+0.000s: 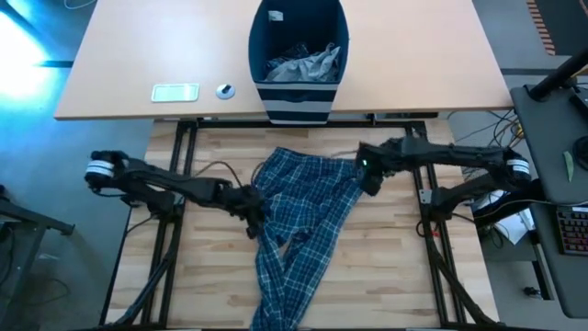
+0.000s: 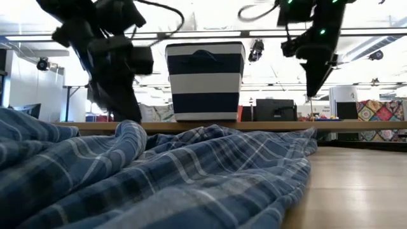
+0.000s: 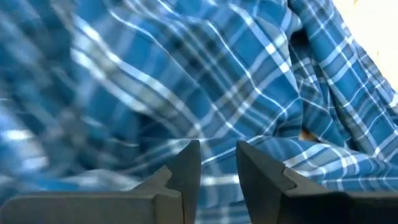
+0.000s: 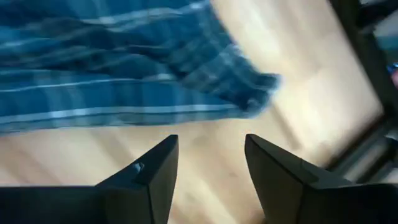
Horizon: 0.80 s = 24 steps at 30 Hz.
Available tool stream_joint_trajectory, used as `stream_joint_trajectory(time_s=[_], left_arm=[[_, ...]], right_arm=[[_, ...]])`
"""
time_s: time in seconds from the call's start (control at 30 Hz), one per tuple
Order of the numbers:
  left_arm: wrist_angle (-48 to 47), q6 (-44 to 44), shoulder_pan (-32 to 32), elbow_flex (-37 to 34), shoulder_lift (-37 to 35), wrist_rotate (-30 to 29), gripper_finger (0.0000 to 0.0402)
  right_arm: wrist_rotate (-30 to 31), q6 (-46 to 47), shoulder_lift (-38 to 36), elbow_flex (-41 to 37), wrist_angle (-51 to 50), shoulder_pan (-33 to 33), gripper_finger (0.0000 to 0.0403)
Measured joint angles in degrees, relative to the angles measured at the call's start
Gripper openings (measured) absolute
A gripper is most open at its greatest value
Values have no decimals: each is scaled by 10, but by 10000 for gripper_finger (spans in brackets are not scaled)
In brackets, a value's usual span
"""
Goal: Fold Laundry from Bin
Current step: Fold the blue patterned pants
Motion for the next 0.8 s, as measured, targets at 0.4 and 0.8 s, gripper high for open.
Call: stream_joint_trajectory(time_s=[0.4, 0.8], left_arm=[[-130, -3, -15, 10, 75, 56, 126], [-348, 49, -58, -15, -104, 27, 128]], right_arm=[[-66, 110, 136, -129, 451, 253, 184], [5, 96, 302, 28, 157, 191, 185]])
